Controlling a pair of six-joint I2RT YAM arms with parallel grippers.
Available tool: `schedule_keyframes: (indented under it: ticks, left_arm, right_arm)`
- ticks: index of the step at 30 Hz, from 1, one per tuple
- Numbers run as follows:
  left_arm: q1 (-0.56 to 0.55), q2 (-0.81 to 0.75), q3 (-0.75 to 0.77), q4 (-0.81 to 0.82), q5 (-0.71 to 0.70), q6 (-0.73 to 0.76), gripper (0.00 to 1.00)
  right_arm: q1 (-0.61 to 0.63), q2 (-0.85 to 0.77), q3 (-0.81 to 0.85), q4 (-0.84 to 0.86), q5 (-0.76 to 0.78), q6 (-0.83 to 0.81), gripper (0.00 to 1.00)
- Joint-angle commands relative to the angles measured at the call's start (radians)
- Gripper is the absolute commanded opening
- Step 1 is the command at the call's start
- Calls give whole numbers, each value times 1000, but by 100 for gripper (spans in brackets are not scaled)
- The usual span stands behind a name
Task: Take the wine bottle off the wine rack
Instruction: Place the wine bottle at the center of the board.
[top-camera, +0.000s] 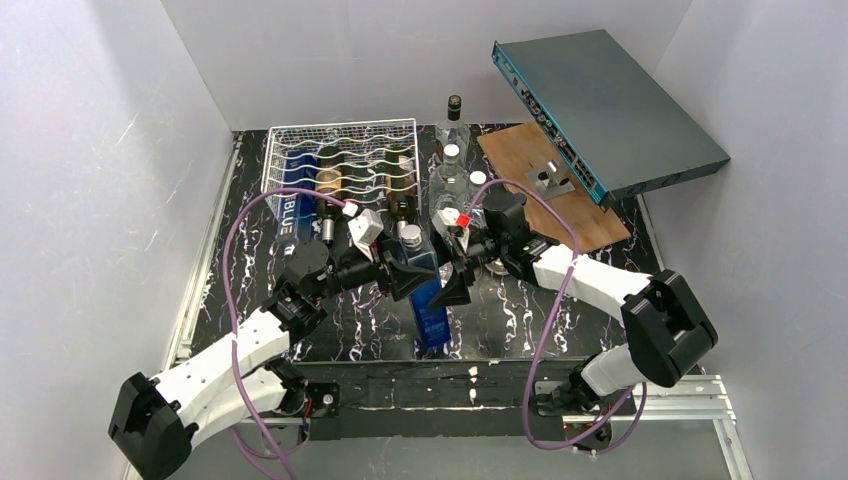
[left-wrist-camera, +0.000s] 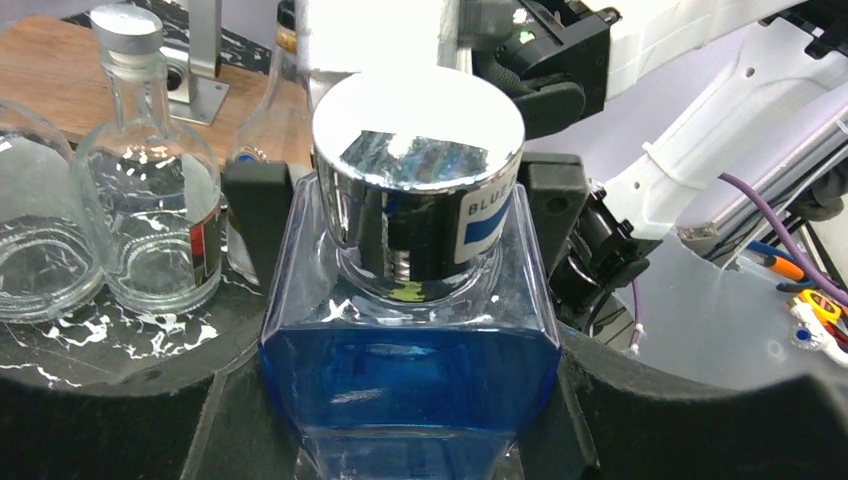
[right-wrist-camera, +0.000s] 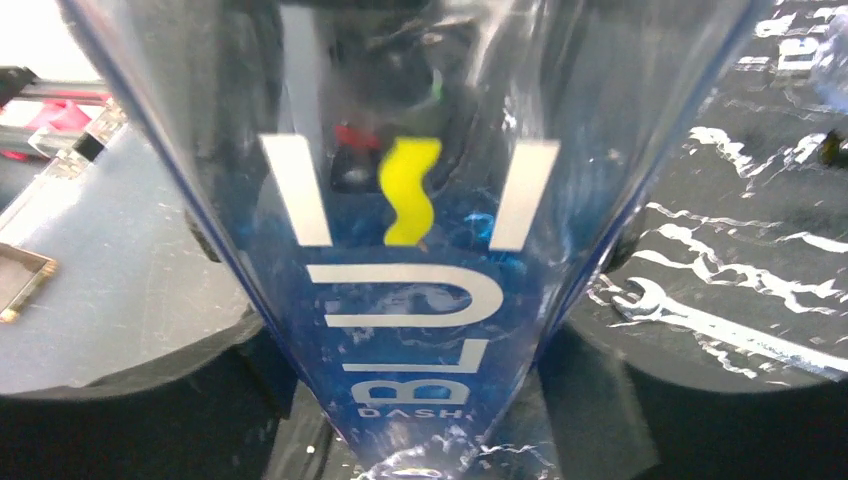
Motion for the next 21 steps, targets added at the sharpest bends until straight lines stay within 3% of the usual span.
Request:
schedule_keyframes:
  ticks: [1, 10, 14, 21]
  left_arm:
    - [-7, -66, 51, 55, 36, -15, 0]
    - [-5, -129, 71, -102, 7, 28, 0]
    - [-4, -199, 114, -262, -58, 99, 0]
    - [-2, -268, 234, -584, -181, 223, 0]
  right_arm:
    - [4, -47, 0, 89, -19, -7, 97]
    - [-7, -56, 14, 55, -7, -22, 98]
    - [-30, -63, 44, -63, -11, -113, 98]
    - [-45, -70, 46, -91, -19, -145, 98]
